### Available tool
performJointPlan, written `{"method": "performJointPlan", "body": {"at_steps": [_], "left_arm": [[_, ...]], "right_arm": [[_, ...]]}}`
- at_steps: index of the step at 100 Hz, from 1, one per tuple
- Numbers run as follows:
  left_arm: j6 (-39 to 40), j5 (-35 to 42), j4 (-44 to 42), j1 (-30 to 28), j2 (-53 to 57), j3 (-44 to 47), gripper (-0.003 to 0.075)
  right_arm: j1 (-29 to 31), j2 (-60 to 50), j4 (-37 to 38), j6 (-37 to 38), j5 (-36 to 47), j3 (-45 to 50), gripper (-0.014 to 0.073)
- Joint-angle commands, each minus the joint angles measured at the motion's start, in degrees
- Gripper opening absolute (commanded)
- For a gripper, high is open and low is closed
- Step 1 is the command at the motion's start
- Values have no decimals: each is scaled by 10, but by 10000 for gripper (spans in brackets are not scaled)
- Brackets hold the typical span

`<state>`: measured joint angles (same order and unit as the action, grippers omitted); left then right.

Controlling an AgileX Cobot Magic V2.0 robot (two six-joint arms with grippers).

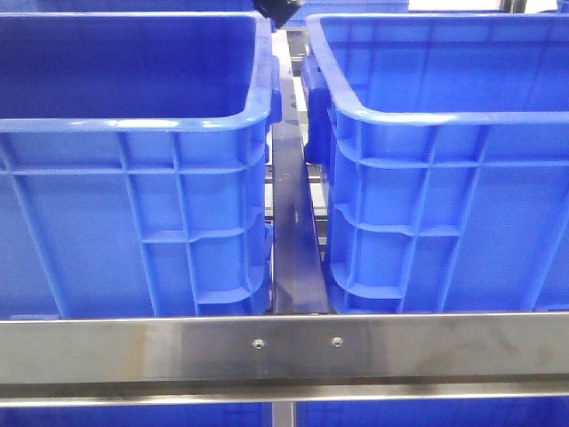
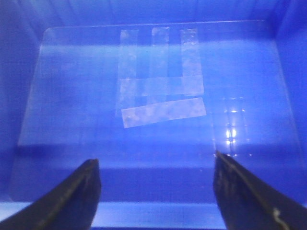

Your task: Pick red and yellow buttons and place in box

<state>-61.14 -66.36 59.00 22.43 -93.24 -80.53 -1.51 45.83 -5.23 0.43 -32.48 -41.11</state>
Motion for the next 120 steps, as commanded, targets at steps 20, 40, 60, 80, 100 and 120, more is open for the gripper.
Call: {"method": "performJointPlan", "body": {"at_steps": [20,40,60,80,100,120], "left_arm": [[0,2,47,5,28,-14,146],[0,2,47,5,28,-14,146],[0,2,47,5,28,-14,146],[0,2,47,5,28,-14,146],[0,2,47,5,28,-14,146],[0,2,47,5,28,-14,146]], "right_arm": [[1,32,-114,-11,22,-64,540],[1,65,-267,-92,-18,-104,540],[1,100,-492,-225,-58,-120,540],[1,145,-731,-367,-138,-120,540],[-6,201,-844,-433,-191,-120,540],[-57,239,-851,-444,-164,-121,540]]}}
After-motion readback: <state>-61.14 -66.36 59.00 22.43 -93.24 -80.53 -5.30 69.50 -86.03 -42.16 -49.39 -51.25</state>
